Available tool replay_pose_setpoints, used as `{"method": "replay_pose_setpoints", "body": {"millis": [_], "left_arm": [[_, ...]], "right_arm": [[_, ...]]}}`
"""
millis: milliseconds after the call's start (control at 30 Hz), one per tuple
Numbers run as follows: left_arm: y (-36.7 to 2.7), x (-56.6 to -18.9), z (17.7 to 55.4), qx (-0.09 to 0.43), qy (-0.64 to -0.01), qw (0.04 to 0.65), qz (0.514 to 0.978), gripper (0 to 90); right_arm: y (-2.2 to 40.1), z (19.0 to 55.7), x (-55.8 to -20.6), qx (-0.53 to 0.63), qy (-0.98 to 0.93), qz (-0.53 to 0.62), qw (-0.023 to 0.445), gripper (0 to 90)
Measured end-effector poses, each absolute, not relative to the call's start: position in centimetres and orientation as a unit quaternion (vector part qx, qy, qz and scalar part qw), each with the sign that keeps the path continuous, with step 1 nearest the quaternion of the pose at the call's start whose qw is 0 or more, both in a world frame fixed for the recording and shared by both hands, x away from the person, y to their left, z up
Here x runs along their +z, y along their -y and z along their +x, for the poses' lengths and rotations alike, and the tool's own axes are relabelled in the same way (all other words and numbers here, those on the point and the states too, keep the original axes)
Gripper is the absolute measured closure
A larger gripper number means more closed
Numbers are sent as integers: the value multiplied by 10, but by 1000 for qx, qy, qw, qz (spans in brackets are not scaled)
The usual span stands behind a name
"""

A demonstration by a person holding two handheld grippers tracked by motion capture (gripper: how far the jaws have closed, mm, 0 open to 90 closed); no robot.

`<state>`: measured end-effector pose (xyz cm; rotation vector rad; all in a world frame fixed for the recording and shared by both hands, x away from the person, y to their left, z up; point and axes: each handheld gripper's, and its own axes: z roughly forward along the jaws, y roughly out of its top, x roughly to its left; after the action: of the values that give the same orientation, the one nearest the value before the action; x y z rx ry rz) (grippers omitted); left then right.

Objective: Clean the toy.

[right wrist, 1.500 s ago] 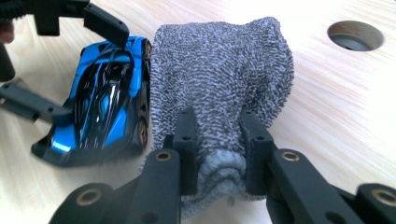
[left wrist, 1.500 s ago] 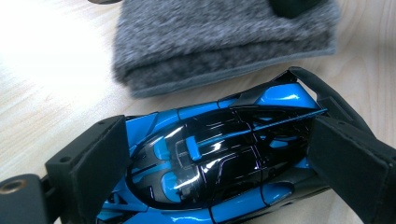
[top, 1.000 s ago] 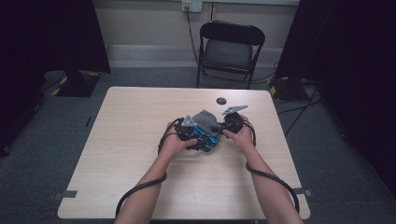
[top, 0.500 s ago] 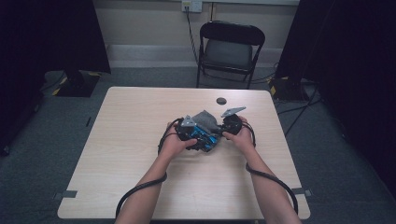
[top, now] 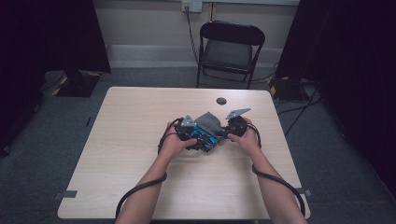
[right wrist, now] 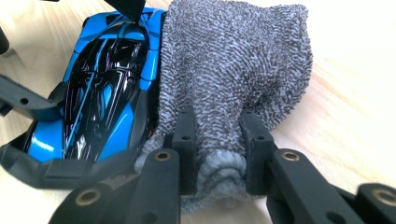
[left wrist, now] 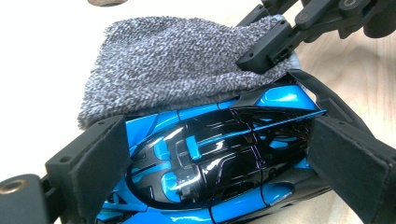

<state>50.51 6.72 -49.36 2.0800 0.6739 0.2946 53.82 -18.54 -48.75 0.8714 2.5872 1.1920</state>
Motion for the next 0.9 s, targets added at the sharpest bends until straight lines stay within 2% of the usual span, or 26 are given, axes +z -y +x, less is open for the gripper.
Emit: {"method": "replay_pose_setpoints", "body": {"millis": [900], "left_arm": [[-67,-493,506,117,-271,448,844,60]], "right_arm": [[220,512,-493,423,-855,291,73,718]]}}
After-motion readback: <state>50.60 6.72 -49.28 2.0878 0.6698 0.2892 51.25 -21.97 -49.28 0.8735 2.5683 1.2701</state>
